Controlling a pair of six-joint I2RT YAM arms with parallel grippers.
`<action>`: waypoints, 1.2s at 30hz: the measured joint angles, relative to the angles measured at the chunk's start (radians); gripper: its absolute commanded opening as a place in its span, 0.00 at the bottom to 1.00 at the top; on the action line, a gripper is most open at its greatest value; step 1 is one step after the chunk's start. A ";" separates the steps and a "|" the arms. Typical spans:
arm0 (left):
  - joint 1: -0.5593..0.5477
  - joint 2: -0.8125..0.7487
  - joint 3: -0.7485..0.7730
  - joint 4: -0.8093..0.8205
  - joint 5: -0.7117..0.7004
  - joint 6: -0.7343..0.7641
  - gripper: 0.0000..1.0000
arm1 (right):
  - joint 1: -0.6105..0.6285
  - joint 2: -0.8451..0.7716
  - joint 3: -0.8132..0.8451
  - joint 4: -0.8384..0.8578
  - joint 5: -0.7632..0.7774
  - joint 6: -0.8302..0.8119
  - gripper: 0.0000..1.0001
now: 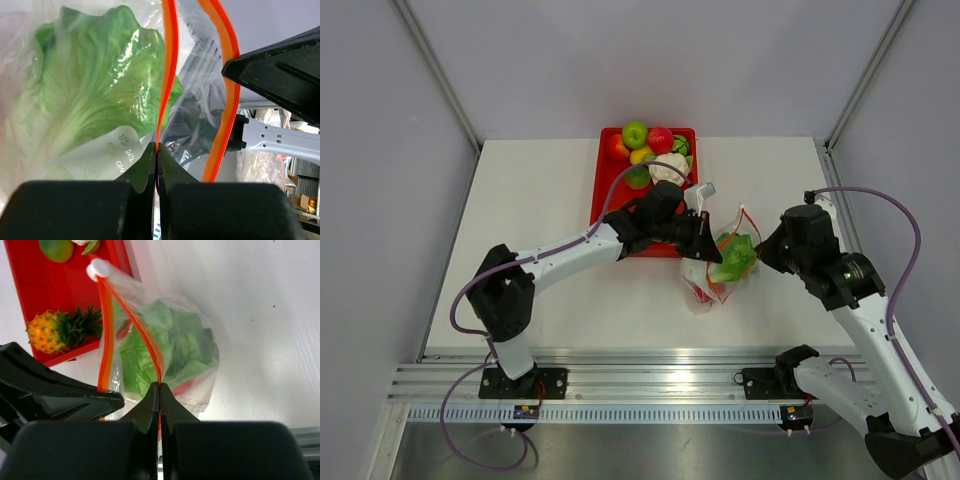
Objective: Place the food in the zip-top bag and seal the zipper
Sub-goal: Adjust the zipper food storage bag at the center of the board.
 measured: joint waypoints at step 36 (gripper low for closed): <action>-0.005 -0.071 0.123 -0.072 -0.011 0.027 0.00 | 0.000 0.016 0.227 -0.130 -0.049 -0.061 0.00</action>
